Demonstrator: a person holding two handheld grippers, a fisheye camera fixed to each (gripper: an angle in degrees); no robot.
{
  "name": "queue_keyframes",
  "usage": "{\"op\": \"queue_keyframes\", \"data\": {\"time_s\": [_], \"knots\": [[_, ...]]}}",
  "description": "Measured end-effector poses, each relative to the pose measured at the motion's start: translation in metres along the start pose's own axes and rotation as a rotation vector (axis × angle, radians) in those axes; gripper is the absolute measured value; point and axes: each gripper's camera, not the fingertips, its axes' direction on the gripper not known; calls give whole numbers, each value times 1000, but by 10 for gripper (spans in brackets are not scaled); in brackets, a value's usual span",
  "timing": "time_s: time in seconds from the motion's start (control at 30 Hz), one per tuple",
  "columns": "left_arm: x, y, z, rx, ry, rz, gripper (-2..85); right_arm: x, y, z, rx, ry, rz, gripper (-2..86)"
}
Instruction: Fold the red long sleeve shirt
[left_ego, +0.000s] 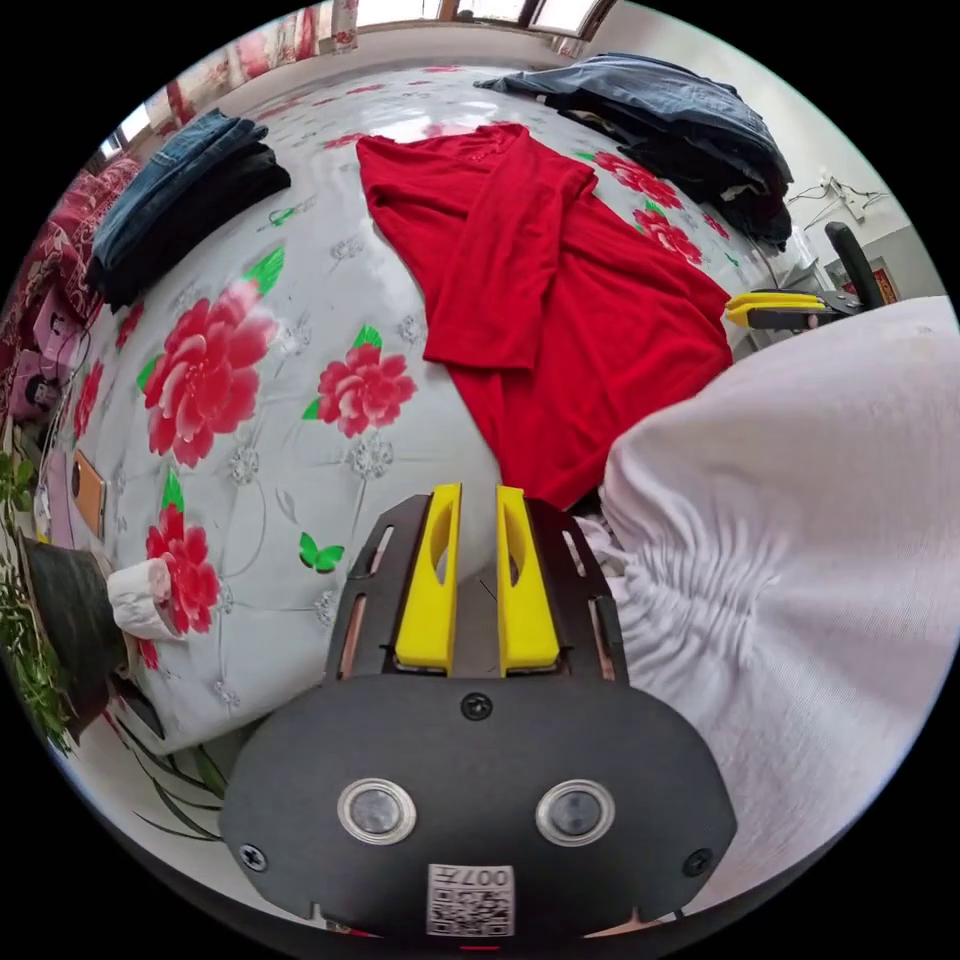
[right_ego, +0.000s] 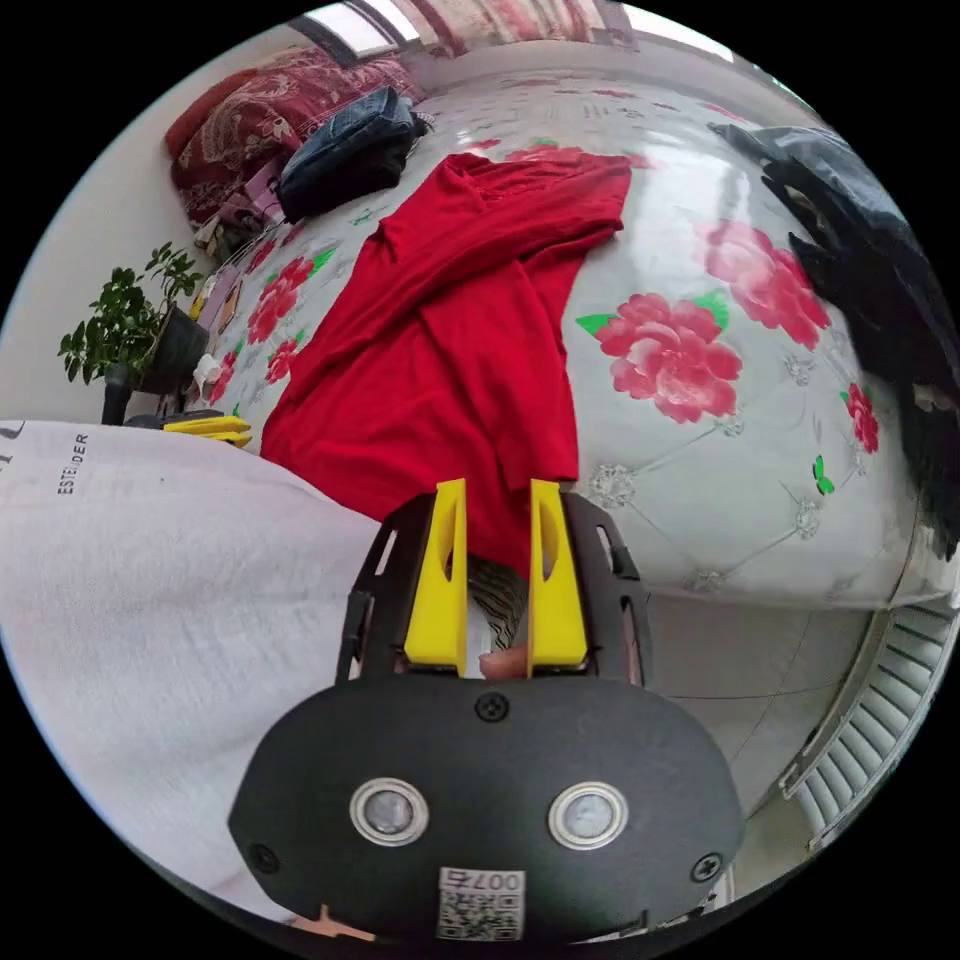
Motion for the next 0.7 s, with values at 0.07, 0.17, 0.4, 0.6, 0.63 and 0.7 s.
{"op": "queue_keyframes", "data": {"time_s": [0.07, 0.17, 0.4, 0.6, 0.63, 0.7], "knots": [[1, -1, 4, -29, 17, 9, 71, 13, 6, 3, -37, 6, 52, 56], [11, -16, 13, -76, 21, 56, 76, 7, 2, 24, -145, 18, 2, 50], [14, -30, 5, -132, -57, 190, 1, -11, -4, 23, -217, 102, -149, 9], [-79, -58, -66, 134, 297, -32, -8, 45, -31, -57, 38, -245, -26, 1], [-91, -64, -74, 172, 324, -54, -8, 61, -42, -74, 112, -314, 8, 1], [-141, -93, -100, 303, 390, -137, -6, 84, -60, -96, 226, -406, 56, 2]]}}
